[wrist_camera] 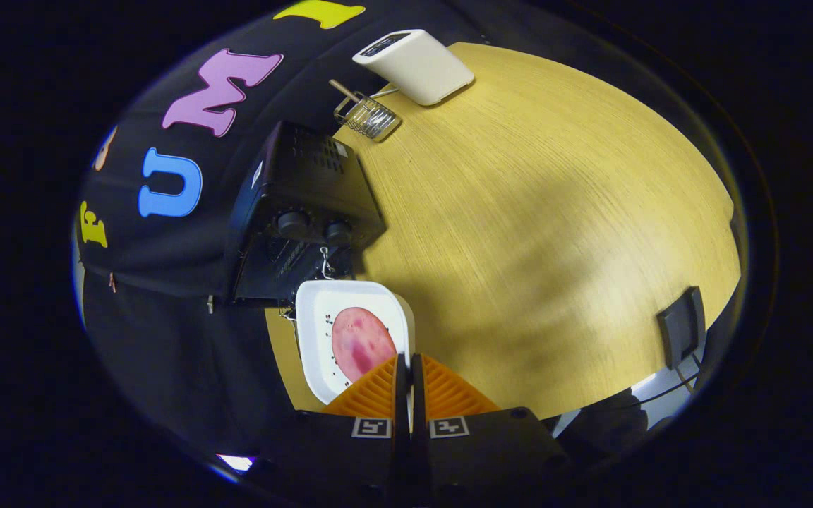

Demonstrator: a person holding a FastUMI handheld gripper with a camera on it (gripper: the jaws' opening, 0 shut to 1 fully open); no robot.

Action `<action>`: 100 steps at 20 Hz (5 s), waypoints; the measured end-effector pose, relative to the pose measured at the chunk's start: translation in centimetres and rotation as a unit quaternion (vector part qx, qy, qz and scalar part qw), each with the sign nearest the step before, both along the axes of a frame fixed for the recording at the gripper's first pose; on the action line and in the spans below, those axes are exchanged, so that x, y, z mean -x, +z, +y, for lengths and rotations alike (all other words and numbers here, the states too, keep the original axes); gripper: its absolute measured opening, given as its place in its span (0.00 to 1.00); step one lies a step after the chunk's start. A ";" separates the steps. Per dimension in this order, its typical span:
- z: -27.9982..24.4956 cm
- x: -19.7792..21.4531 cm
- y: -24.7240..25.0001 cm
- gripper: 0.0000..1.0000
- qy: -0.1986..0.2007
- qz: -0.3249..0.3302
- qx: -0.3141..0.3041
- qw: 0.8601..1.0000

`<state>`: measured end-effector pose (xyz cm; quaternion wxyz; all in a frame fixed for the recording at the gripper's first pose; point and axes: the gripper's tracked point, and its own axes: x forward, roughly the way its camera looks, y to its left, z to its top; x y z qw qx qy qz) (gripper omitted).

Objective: Open the toaster oven, put the food inside, and close the toaster oven door.

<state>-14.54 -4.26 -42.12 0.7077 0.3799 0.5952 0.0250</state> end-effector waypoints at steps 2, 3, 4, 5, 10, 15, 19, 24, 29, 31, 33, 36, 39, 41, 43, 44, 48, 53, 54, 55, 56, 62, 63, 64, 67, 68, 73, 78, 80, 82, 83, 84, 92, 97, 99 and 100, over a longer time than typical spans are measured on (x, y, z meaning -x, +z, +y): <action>3.0 -0.2 0.3 0.05 -0.012 -0.002 0.001 1.000; 4.5 -0.2 0.3 0.05 -0.015 -0.002 0.001 1.000; 5.9 -0.3 0.3 0.05 -0.018 0.000 0.000 1.000; 7.1 -0.5 0.1 0.05 -0.020 0.001 0.000 1.000; 12.1 -2.2 -0.8 0.05 -0.056 -0.001 0.003 0.998; 15.5 -4.1 -1.9 0.05 -0.098 -0.001 0.016 0.995; 16.8 -5.9 -2.8 0.05 -0.151 0.009 0.021 0.988; 18.4 -8.2 -4.2 0.05 -0.258 0.037 0.030 0.965; 19.9 -10.6 -5.1 0.05 -0.365 0.049 0.034 0.929; 20.7 -11.8 -5.3 0.05 -0.400 0.058 0.023 0.914; 21.4 -13.2 -5.3 0.05 -0.418 0.054 0.012 0.907; 22.1 -14.4 -5.9 0.05 -0.430 0.059 0.009 0.901; 21.8 -14.8 -6.4 0.05 -0.445 0.060 0.015 0.893; 21.9 -15.1 -6.2 0.06 -0.449 0.057 0.001 0.891; 21.7 -15.9 -5.5 0.12 -0.468 0.050 -0.028 0.882; 21.8 -16.5 -5.4 0.33 -0.477 0.040 -0.050 0.877; 21.0 -15.3 -4.3 0.77 -0.459 0.042 -0.062 0.886; 19.6 -12.6 -0.1 0.99 -0.349 0.008 -0.046 0.936; 18.8 -12.3 1.2 0.99 -0.314 -0.020 -0.022 0.949; 18.3 -12.1 2.5 0.98 -0.278 -0.053 0.001 0.959; 18.1 -11.7 3.2 0.98 -0.233 -0.081 0.027 0.969; 16.8 -6.9 5.1 0.99 0.001 -0.195 0.167 0.967; 16.9 -6.0 4.8 0.99 0.025 -0.202 0.176 0.963; 17.2 -5.1 4.4 0.99 0.049 -0.204 0.183 0.960; 17.8 -2.3 3.0 0.99 0.126 -0.204 0.214 0.947; 18.2 -1.4 2.2 0.99 0.150 -0.201 0.224 0.942; 20.5 2.4 -1.5 0.99 0.215 -0.165 0.230 0.935; 21.5 3.5 -5.2 0.99 0.236 -0.123 0.243 0.933; 21.7 2.8 -6.3 0.99 0.231 -0.115 0.253 0.932; 22.2 2.1 -7.1 0.99 0.221 -0.105 0.255 0.936; 22.5 1.9 -7.4 0.99 0.216 -0.097 0.253 0.938; 22.8 1.8 -7.8 0.99 0.212 -0.089 0.252 0.940; 23.1 0.3 -10.8 0.99 0.197 -0.055 0.288 0.935; 23.3 0.1 -10.6 0.98 0.210 -0.063 0.303 0.927; 23.2 0.1 -9.9 0.98 0.209 -0.080 0.304 0.926; 23.2 0.2 -9.5 0.98 0.206 -0.087 0.302 0.927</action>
